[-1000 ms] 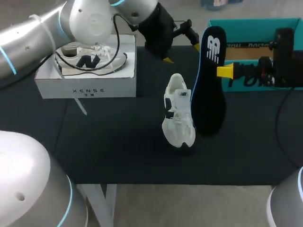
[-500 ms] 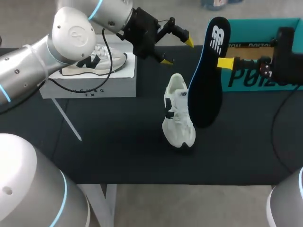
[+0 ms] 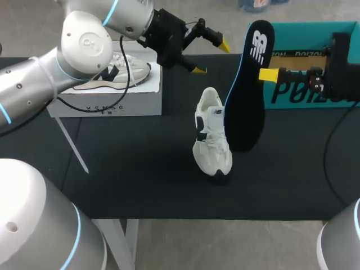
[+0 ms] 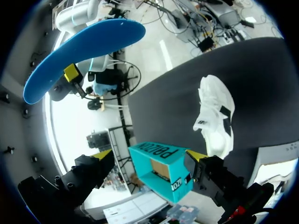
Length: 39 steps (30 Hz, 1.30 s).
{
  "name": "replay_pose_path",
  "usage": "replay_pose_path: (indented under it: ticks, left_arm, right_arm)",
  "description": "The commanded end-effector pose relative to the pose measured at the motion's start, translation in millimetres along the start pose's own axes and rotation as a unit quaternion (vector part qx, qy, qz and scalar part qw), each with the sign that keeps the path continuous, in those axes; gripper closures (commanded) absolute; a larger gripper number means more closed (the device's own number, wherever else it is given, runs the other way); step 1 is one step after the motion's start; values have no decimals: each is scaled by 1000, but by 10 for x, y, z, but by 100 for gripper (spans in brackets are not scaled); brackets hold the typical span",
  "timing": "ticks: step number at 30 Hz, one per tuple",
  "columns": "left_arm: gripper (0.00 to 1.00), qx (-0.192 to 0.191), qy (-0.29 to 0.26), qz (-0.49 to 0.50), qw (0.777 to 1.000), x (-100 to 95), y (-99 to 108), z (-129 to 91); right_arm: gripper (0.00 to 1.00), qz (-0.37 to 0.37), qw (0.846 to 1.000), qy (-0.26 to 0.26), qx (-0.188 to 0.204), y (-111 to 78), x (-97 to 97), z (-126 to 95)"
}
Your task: Take the shoe out of the shoebox, open the shoe tongue, remove and reinsert the insole, then place the shoe into the shoebox
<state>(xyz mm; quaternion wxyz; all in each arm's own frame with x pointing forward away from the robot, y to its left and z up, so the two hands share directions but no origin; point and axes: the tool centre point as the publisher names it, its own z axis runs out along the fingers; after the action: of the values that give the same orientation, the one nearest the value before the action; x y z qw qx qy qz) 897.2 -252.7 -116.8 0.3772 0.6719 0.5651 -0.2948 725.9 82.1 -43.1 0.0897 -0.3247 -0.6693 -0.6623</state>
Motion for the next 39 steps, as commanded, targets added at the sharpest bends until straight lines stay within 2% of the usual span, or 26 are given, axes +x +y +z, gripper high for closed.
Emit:
replay_pose_path:
  ticks: [1, 4, 5, 9, 17, 22, 28, 31, 34, 39]
  left_arm:
    - [0, -58, -51, 40, 996, -210, 4, -201]
    - [0, -68, -83, 51, 993, -393, 27, -323]
    - [0, -67, -90, 51, 992, -452, 22, -347]
    - [0, -62, -129, 51, 988, -629, -36, -421]
    - [0, -40, -162, 44, 985, -719, -182, -473]
    - [0, -41, -203, 62, 976, -705, -296, -415]
    - [0, -36, -200, 74, 976, -693, -371, -263]
    - [0, -33, -202, 74, 976, -673, -387, -168]
    - [0, -27, -208, 83, 974, -669, -414, -73]
    - [0, -24, -217, 92, 972, -661, -448, 41]
  right_arm:
    - [100, 53, 998, -10, -18, 151, -226, 1]
    - [100, 129, 991, 0, -14, 298, -432, -1]
    - [100, 149, 989, 10, -2, 343, -491, 2]
    - [100, 187, 982, 28, 6, 522, -716, -1]
    - [100, 228, 973, 23, 40, 684, -1158, 23]
    - [100, 285, 956, 29, 65, 656, -1300, 128]
    - [100, 331, 939, 19, 93, 673, -1444, 200]
    - [100, 341, 934, 13, 108, 696, -1462, 234]
    - [100, 363, 926, 28, 97, 750, -1440, 277]
    - [100, 360, 926, 26, 109, 795, -1407, 338]
